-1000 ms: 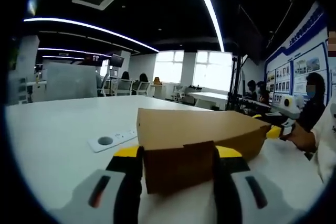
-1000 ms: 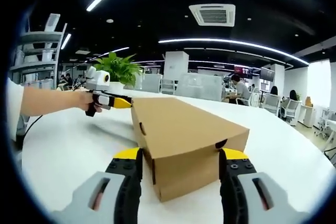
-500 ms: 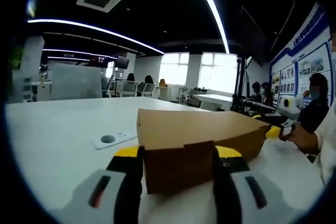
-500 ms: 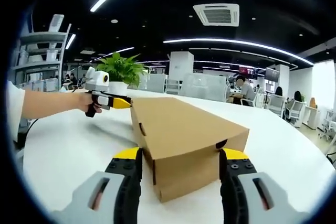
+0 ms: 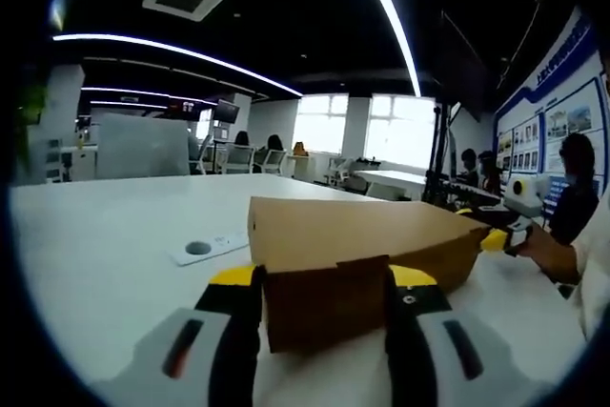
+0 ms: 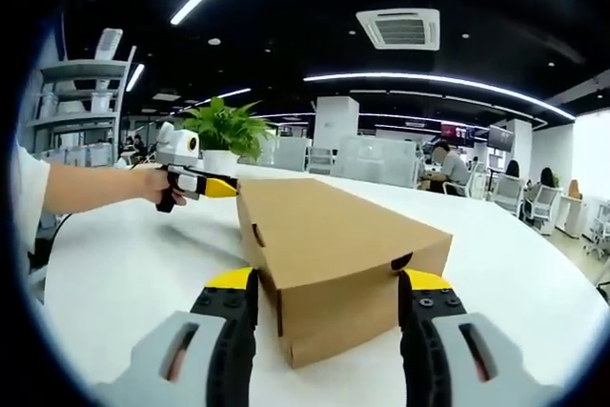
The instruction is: Operate the shoe box by opening the lid, removing the specified soft item, and placing it in the target area until the item is outside and the box remains undamaged.
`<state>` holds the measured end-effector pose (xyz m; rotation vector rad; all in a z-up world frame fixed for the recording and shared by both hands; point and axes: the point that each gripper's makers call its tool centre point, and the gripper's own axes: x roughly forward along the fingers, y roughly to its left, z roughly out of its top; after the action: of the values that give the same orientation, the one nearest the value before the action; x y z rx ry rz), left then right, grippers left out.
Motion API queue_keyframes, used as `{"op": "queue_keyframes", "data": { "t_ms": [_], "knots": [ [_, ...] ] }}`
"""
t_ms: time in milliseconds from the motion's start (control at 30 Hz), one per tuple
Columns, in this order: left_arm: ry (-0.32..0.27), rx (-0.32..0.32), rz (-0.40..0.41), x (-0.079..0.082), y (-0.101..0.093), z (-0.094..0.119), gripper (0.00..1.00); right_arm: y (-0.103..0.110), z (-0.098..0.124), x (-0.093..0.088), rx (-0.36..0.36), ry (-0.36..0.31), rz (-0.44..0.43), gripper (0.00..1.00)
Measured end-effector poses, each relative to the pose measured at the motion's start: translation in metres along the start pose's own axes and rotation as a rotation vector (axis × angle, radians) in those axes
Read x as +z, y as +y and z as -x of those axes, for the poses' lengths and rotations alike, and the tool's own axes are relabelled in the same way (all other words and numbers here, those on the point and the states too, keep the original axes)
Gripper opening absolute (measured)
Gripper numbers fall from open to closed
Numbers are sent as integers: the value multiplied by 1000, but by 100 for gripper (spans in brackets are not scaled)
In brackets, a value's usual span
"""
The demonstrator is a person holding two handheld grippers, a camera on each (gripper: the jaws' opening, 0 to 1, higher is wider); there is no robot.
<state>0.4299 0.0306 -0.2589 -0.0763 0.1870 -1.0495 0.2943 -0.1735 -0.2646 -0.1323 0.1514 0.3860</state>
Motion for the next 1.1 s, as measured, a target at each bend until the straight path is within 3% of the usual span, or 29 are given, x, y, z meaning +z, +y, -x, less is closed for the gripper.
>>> {"op": "queue_keyframes", "data": {
  "t_ms": [200, 833, 1100],
  "knots": [
    [-22, 15, 3, 0, -3, 1, 52, -3, 0, 0, 14, -9, 4, 60],
    [16, 78, 21, -2, -11, 7, 51, -9, 1, -1, 76, -3, 13, 60],
    [-7, 114, 35, -4, -30, 21, 50, -12, 3, -2, 123, -23, 23, 59]
  ]
}}
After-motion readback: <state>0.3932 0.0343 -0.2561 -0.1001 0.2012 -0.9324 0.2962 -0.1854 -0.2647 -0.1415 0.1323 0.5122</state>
